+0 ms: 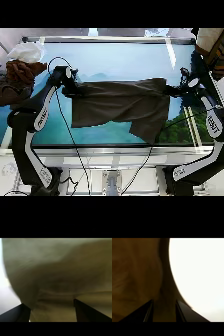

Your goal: Fold the shirts.

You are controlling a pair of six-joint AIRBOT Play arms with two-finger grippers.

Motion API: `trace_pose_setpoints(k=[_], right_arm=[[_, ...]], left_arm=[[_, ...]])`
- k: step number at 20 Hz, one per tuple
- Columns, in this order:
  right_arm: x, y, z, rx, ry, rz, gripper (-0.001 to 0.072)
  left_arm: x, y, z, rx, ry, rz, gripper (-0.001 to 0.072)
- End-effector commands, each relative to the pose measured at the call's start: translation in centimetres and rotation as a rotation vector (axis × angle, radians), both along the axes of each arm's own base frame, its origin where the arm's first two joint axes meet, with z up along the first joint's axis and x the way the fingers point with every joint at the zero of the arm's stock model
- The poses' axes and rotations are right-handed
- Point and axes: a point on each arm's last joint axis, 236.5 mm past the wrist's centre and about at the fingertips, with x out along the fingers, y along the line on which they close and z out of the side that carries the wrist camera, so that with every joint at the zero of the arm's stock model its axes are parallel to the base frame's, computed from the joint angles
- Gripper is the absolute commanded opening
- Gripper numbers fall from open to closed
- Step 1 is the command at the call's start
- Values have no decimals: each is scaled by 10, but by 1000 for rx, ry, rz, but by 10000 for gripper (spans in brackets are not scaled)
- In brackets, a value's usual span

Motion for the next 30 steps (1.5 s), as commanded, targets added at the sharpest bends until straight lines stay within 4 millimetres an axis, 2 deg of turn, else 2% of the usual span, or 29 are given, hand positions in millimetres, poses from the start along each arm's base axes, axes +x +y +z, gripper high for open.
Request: trace_pose_setpoints(k=[1,4,6,7,9,10,11,12,13,14,15,17,18,20,22,24,25,27,30], right_arm=[[13,-2,36,-18,-55,22,341],[33,-7,93,-50,-171,26,340],[42,-8,140,-76,-259,34,340],[43,-9,163,-94,-292,45,341],[38,-14,208,-174,-346,88,341],[32,-17,230,-222,-368,104,341],[22,-24,253,-286,-387,115,341],[11,-31,272,-353,-401,123,341],[-3,-41,290,-419,-404,115,341],[-17,-47,303,-451,-401,106,341],[-33,-55,313,-461,-392,88,341],[-62,-75,320,-457,-356,36,341],[-76,-85,316,-441,-326,8,341],[-107,-96,284,-350,-222,-34,341],[-137,-92,236,-197,-107,-63,342],[-158,-74,186,-20,-22,-90,363],[-167,-63,163,51,19,-98,435],[-191,-39,115,153,139,-93,456],[-227,8,60,307,287,-75,465]], left_arm=[[28,6,57,28,-125,-10,632],[62,-16,144,-79,-336,-18,632],[60,-26,198,-134,-448,-40,632],[53,-20,225,-118,-492,-51,632],[37,4,285,-41,-613,-45,631],[28,14,321,-7,-698,-56,613],[15,28,360,40,-786,-60,555],[-2,45,393,92,-854,-40,532],[-25,64,419,147,-896,-9,532],[-48,78,435,183,-903,20,532],[-74,93,442,220,-882,51,532],[-122,112,434,265,-783,79,531],[-143,122,424,277,-725,106,532],[-169,140,409,292,-656,159,532],[-181,152,390,279,-607,199,531],[-183,149,356,209,-527,207,532],[-181,144,337,160,-485,206,532],[-173,133,295,64,-417,204,537],[-168,119,222,-17,-315,203,543]])
